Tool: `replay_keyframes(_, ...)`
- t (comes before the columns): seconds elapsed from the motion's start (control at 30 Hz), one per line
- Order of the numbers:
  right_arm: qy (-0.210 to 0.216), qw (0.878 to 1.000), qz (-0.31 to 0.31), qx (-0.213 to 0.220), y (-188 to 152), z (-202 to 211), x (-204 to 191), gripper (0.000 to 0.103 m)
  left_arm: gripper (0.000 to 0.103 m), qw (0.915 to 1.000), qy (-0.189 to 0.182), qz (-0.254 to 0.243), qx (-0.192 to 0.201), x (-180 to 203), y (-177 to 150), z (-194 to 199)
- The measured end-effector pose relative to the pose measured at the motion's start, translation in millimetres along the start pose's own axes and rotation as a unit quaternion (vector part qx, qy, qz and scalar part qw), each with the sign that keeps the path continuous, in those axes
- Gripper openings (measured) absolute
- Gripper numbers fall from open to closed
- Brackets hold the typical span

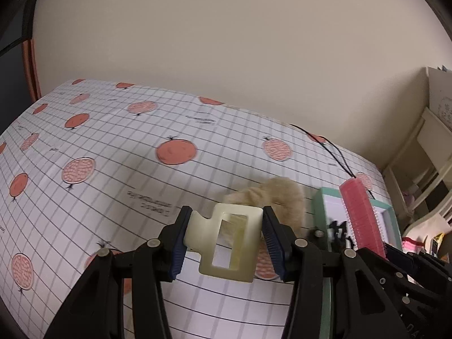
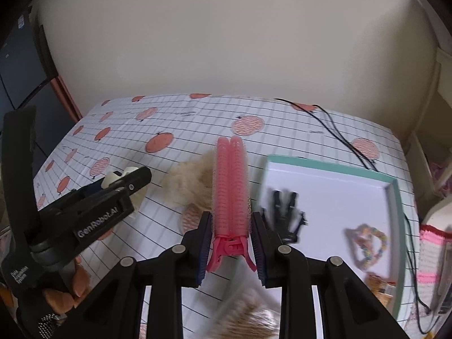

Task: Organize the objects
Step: 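Carry the pink roller and cream clip toward the white tray, then lower the pink roller into the tray with the right tool while the left tool releases the cream clip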

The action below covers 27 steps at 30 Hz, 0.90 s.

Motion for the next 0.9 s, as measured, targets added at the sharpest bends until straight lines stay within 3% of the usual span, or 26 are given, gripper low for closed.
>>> replay_keyframes(0.47,-0.034,0.998,-0.041,-0.016,-21.1,-1.1,71.1,0.029,0.051,0.9988,-0.045,-0.011,-0.015,60.2,-16.8,-5.9)
replay_keyframes(0.9,-0.06,0.996,-0.061,-0.032,-31.9,-10.7,95.4,0.029,0.051,0.9925,-0.096,-0.059,-0.046,122.5,-37.8,-14.5)
Point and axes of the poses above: each gripper's, at about its wrist camera, not at the fingertips, and z roughly against the way its jaws point, x to its right, y to its top, the point moved 3 cm from there along -z, roughly the way its jaws point, and after that the axes turned 5 degrees about -y, right-handed, at the moved point
